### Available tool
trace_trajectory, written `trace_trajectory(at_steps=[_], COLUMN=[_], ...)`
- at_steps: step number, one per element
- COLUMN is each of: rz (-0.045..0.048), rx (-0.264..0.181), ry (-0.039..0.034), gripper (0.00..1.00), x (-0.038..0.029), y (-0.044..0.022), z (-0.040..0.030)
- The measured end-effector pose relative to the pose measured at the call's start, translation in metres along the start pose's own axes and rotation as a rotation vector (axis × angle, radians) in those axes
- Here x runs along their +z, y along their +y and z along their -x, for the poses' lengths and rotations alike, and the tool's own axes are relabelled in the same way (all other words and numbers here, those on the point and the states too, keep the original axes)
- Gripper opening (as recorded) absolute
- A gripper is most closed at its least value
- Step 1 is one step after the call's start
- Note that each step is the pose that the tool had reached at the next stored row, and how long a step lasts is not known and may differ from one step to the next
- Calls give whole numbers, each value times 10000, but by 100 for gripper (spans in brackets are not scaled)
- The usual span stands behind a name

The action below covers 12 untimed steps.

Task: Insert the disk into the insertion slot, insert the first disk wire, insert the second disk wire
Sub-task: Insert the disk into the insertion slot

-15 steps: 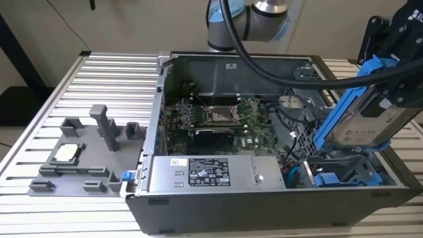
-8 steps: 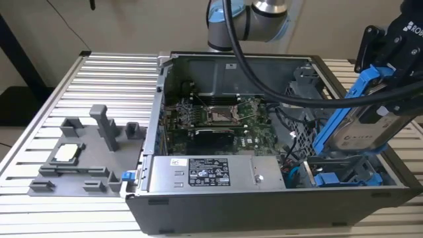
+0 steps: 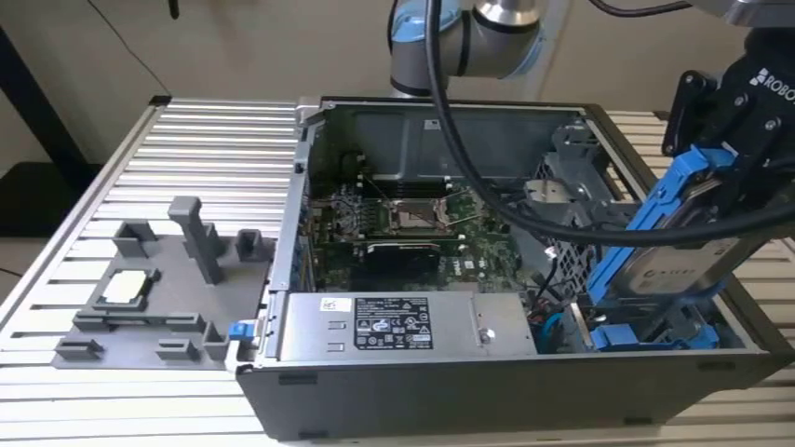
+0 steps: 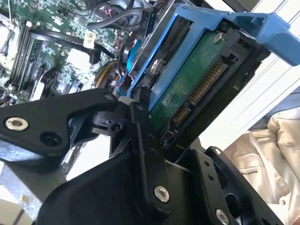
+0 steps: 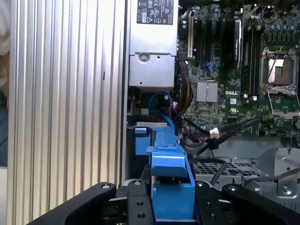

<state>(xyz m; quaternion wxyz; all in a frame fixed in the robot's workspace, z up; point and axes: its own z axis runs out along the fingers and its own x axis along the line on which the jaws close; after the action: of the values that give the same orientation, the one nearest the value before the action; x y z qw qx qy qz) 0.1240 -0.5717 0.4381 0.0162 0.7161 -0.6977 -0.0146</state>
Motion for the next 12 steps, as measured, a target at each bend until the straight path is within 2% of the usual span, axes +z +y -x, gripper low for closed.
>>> trace_trajectory(at_steps=[8, 12], rz=[-2, -4], rx=[5, 78], ry=[-89, -168], gripper=[33, 33], x=[138, 187], y=[-10, -23], z=[-22, -29])
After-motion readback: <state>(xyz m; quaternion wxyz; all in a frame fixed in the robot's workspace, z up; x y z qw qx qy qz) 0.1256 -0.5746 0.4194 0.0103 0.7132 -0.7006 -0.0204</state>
